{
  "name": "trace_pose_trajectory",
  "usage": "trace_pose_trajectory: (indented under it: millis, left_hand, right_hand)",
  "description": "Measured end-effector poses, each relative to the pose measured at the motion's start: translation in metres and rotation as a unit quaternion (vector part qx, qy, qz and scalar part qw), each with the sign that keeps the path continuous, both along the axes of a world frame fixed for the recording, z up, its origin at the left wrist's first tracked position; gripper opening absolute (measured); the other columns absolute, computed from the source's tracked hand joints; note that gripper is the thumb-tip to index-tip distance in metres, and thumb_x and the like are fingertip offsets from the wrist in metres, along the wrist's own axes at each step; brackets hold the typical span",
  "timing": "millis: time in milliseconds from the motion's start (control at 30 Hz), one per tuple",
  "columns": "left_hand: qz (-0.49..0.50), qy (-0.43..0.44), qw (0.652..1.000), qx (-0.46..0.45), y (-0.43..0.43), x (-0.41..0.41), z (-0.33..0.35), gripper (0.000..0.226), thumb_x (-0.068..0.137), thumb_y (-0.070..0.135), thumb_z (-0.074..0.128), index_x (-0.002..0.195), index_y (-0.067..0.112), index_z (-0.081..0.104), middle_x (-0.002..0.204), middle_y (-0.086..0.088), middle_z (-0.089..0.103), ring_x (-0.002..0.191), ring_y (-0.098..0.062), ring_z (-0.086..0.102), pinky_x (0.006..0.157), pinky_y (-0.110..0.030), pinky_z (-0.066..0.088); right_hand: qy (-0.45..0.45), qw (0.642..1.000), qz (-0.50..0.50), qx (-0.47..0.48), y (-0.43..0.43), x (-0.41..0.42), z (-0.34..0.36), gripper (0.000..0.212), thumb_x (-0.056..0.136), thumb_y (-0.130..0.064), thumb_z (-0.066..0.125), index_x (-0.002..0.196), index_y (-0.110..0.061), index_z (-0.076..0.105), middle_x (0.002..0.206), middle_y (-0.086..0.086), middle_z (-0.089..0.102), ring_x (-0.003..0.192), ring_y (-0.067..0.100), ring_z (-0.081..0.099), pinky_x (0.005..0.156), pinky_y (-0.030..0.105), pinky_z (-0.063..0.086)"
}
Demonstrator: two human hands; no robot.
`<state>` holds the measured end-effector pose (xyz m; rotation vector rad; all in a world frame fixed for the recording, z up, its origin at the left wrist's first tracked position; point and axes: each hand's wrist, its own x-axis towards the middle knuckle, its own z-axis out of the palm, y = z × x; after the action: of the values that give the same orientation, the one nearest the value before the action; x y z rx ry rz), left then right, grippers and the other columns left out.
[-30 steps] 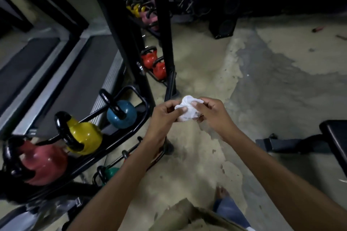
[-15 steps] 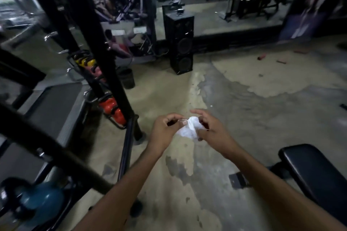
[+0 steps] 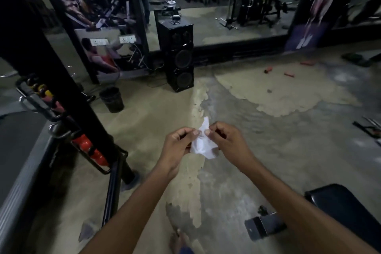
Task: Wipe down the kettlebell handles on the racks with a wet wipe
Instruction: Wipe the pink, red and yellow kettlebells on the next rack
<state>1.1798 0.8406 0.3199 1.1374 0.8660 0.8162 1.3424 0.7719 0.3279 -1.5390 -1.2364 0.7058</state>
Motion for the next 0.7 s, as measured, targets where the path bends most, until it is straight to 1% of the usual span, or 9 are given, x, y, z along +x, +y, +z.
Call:
trace_pose_trajectory:
  millis: [67, 167, 233, 300, 400, 467, 567, 633, 700]
  left_hand:
    - [-0.008, -0.001, 1.000, -0.008, 0.032, 0.007, -0.001, 0.011, 0.098, 0.015, 0.068, 0.090, 0.012, 0.074, 0.083, -0.007, 0.070, 0.069, -0.014, 0.062, 0.060, -0.024, 0.053]
    - [-0.014, -0.016, 1.000, -0.017, 0.078, 0.015, -0.003, 0.013, 0.099, 0.018, 0.068, 0.087, 0.016, 0.073, 0.082, -0.007, 0.066, 0.068, -0.013, 0.060, 0.062, -0.026, 0.051]
    - [-0.020, -0.008, 1.000, -0.016, 0.111, 0.020, -0.006, 0.014, 0.099, 0.019, 0.068, 0.085, 0.017, 0.072, 0.082, -0.007, 0.067, 0.070, -0.016, 0.062, 0.066, -0.030, 0.052]
    - [-0.022, -0.006, 0.999, -0.023, 0.138, 0.023, -0.008, 0.011, 0.097, 0.019, 0.069, 0.087, 0.016, 0.071, 0.086, -0.008, 0.071, 0.076, -0.022, 0.065, 0.069, -0.034, 0.054]
    - [-0.024, -0.005, 0.999, -0.044, 0.175, 0.027, -0.010, 0.005, 0.093, 0.014, 0.074, 0.096, 0.013, 0.069, 0.089, -0.007, 0.075, 0.077, -0.020, 0.068, 0.066, -0.030, 0.055]
    - [-0.018, 0.004, 0.999, -0.039, 0.202, 0.028, -0.014, 0.017, 0.091, 0.006, 0.075, 0.105, 0.011, 0.069, 0.087, -0.003, 0.076, 0.074, -0.015, 0.069, 0.063, -0.027, 0.055]
    - [0.021, 0.015, 1.000, -0.017, 0.245, 0.032, -0.021, 0.029, 0.088, -0.001, 0.075, 0.115, 0.008, 0.068, 0.073, -0.002, 0.068, 0.064, -0.012, 0.063, 0.059, -0.025, 0.050]
    - [0.045, 0.016, 0.999, -0.012, 0.274, 0.036, -0.026, 0.033, 0.089, -0.001, 0.074, 0.121, 0.004, 0.066, 0.071, -0.003, 0.067, 0.064, -0.013, 0.063, 0.059, -0.025, 0.051]
    - [0.061, 0.011, 0.998, -0.008, 0.303, 0.044, -0.031, 0.032, 0.090, 0.000, 0.074, 0.121, 0.005, 0.067, 0.074, -0.007, 0.069, 0.068, -0.017, 0.067, 0.061, -0.027, 0.055]
  right_hand:
    - [0.081, 0.996, -0.020, -0.024, 0.029, 0.002, 0.001, 0.036, 0.102, -0.021, 0.065, 0.069, -0.011, 0.054, 0.068, 0.003, 0.050, 0.065, 0.017, 0.046, 0.063, 0.033, 0.036]
    - [0.174, 0.982, -0.054, -0.049, 0.071, 0.004, 0.004, 0.033, 0.104, -0.020, 0.062, 0.072, -0.015, 0.058, 0.075, 0.011, 0.059, 0.070, 0.020, 0.055, 0.063, 0.033, 0.043]
    - [0.198, 0.976, -0.068, -0.059, 0.101, 0.007, 0.004, 0.027, 0.103, -0.019, 0.062, 0.077, -0.012, 0.061, 0.083, 0.017, 0.066, 0.075, 0.023, 0.062, 0.060, 0.032, 0.052]
    - [0.200, 0.974, -0.083, -0.065, 0.128, 0.010, 0.001, 0.024, 0.102, -0.020, 0.064, 0.085, -0.004, 0.063, 0.096, 0.026, 0.069, 0.080, 0.026, 0.065, 0.063, 0.035, 0.055]
    - [0.197, 0.974, -0.084, -0.077, 0.171, 0.017, -0.004, 0.014, 0.098, -0.014, 0.066, 0.102, -0.001, 0.066, 0.102, 0.022, 0.074, 0.081, 0.027, 0.069, 0.065, 0.040, 0.053]
    - [0.196, 0.974, -0.081, -0.084, 0.199, 0.019, -0.006, 0.011, 0.098, -0.008, 0.065, 0.108, -0.005, 0.068, 0.099, 0.012, 0.078, 0.081, 0.022, 0.073, 0.061, 0.035, 0.056]
    - [0.199, 0.972, -0.092, -0.082, 0.242, 0.029, -0.013, 0.014, 0.100, -0.006, 0.063, 0.111, -0.010, 0.069, 0.088, 0.000, 0.080, 0.075, 0.013, 0.075, 0.058, 0.028, 0.057]
    - [0.222, 0.965, -0.108, -0.084, 0.274, 0.037, -0.022, 0.018, 0.099, -0.004, 0.062, 0.116, -0.009, 0.066, 0.091, 0.005, 0.078, 0.074, 0.016, 0.074, 0.057, 0.032, 0.059]
    - [0.244, 0.958, -0.119, -0.088, 0.312, 0.048, -0.033, 0.022, 0.099, -0.003, 0.060, 0.121, -0.006, 0.063, 0.095, 0.010, 0.075, 0.077, 0.021, 0.074, 0.057, 0.036, 0.060]
